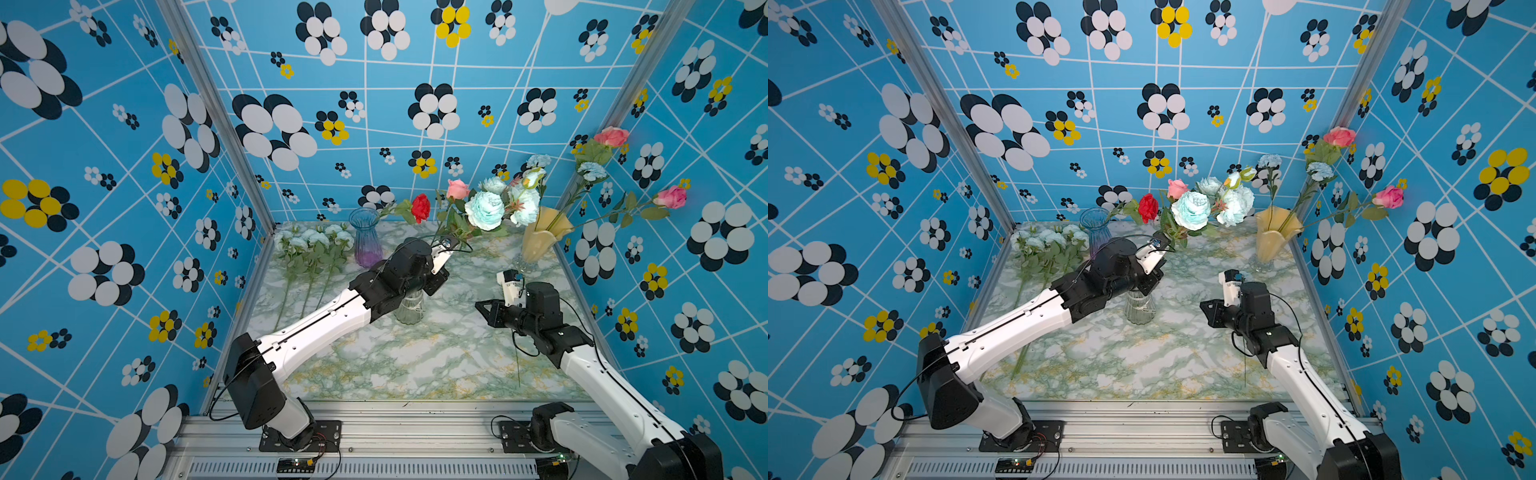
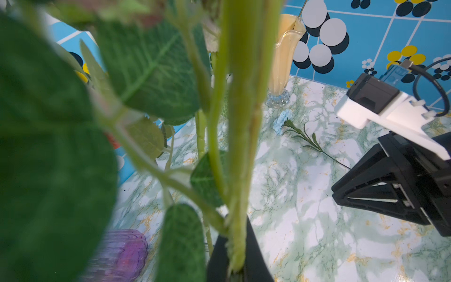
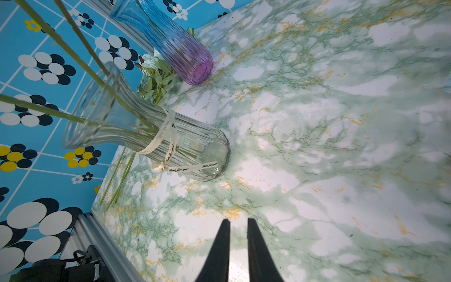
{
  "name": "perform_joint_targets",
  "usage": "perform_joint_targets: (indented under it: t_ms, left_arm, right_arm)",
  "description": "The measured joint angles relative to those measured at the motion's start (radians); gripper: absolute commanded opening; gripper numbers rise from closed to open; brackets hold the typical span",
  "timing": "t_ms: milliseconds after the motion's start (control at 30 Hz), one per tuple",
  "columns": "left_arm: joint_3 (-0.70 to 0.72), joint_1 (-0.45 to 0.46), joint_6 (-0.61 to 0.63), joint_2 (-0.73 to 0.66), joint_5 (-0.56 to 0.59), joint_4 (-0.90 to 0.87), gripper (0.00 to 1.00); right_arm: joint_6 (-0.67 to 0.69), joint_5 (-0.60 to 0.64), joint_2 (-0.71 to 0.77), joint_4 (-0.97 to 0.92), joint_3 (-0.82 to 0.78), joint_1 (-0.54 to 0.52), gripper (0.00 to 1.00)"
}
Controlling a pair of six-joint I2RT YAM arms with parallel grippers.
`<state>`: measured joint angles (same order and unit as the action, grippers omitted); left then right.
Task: Pick out blue flowers from the vase
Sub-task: Pick up the flower from the vase.
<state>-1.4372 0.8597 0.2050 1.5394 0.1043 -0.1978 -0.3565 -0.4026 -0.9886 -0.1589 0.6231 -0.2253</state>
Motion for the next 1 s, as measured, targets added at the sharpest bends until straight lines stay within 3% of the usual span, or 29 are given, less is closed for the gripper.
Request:
perform_joint_targets:
  t_ms: [333, 1000]
  left_arm:
    - [-0.016, -0.018, 0.030, -0.038, 0.017, 0.009, 0.00]
    - [-0.341, -0.037, 0.020, -0.079, -0.049, -0.156, 0.00]
  right_arm:
    - [-0.001, 0.000, -0.002, 0.011, 0.000, -0.004, 0.16]
    - [-0.012, -0.003, -0.010, 0.012, 0.000, -0.008, 0.16]
